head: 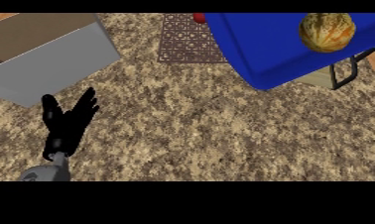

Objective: Pick the squash from the tray and place it in the tiered shelf

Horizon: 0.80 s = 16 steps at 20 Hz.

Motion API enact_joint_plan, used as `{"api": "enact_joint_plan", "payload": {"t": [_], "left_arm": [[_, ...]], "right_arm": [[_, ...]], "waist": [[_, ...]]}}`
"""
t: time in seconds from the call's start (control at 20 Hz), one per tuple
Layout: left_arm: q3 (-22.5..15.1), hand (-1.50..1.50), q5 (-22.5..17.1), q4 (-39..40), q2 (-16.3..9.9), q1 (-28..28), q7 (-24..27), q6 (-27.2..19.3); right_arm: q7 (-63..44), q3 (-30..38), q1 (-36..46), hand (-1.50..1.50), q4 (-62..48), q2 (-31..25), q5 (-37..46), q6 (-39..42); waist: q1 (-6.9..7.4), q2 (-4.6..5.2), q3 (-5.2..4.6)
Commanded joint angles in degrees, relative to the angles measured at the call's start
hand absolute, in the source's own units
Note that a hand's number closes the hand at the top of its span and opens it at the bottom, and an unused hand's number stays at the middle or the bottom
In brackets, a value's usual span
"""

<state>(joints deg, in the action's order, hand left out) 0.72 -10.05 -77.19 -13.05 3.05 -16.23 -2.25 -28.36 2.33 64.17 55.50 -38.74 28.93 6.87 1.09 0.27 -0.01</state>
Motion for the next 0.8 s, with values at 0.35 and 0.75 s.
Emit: {"api": "enact_joint_plan", "payload": {"t": [0.35, 0.75], "left_arm": [[0.87, 0.00, 1.35, 2.24, 0.85, -0.98, 3.99, 1.43], [0.20, 0.00, 0.63, -4.23, 1.38, -0.99, -3.83, 0.49]], "right_arm": [[11.37, 2.92, 5.46, 1.50, -14.27, 1.75, 3.57, -4.04], [15.21, 1.44, 4.30, 1.50, -17.38, 1.89, 7.39, -4.96]], "waist": [[-0.06, -0.02, -0.01], [-0.02, -0.14, 0.02]]}}
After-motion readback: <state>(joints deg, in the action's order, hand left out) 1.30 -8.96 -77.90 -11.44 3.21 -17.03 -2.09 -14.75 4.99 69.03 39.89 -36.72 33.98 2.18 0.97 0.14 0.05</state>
